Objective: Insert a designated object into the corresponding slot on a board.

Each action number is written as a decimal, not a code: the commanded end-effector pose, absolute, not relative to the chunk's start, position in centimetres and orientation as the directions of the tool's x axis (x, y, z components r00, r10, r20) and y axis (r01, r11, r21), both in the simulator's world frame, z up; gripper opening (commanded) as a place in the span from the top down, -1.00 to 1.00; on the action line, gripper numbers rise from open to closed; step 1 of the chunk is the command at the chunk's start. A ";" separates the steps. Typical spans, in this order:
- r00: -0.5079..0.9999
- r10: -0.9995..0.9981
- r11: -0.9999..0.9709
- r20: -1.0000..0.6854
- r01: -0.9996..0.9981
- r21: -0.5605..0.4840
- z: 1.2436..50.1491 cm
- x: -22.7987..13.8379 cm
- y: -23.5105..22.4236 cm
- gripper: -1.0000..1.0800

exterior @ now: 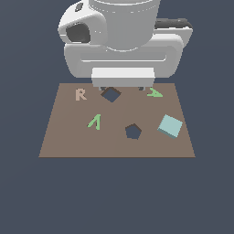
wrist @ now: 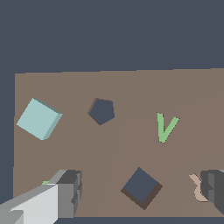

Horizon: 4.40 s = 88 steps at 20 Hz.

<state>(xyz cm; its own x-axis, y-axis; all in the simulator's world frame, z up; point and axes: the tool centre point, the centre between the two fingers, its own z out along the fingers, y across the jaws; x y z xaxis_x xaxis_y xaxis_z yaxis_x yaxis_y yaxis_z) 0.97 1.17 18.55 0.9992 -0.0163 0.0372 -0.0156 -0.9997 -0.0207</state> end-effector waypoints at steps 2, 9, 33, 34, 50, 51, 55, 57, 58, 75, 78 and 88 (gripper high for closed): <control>0.999 -0.016 -1.000 0.037 -0.016 -0.021 18.5 1.0 1.2 -0.92; 0.998 -0.043 -0.999 0.035 -0.043 -0.020 17.9 0.9 2.1 -0.92; 0.916 -0.402 -0.916 0.010 -0.402 -0.006 8.5 2.9 14.0 -0.92; 0.909 -0.416 -0.909 0.009 -0.416 -0.005 8.1 3.1 14.4 -0.92; 0.851 -0.525 -0.851 0.000 -0.525 0.000 5.0 5.0 18.0 -0.92; 0.851 -0.525 -0.851 0.000 -0.525 0.000 5.0 5.1 18.0 -0.92; 0.852 -0.523 -0.852 0.000 -0.523 0.000 4.6 5.0 18.0 -0.92; 0.851 -0.524 -0.851 0.000 -0.524 0.000 4.0 5.0 18.0 -0.92; 0.851 -0.524 -0.851 0.000 -0.524 0.000 3.6 5.0 18.0 -0.92; 0.851 -0.526 -0.851 0.000 -0.526 -0.001 3.1 5.0 18.0 1.00; 0.842 -0.539 -0.842 0.000 -0.539 -0.001 3.1 5.1 17.7 1.00; 0.726 -0.688 -0.726 0.000 -0.688 -0.001 3.2 5.6 14.6 1.00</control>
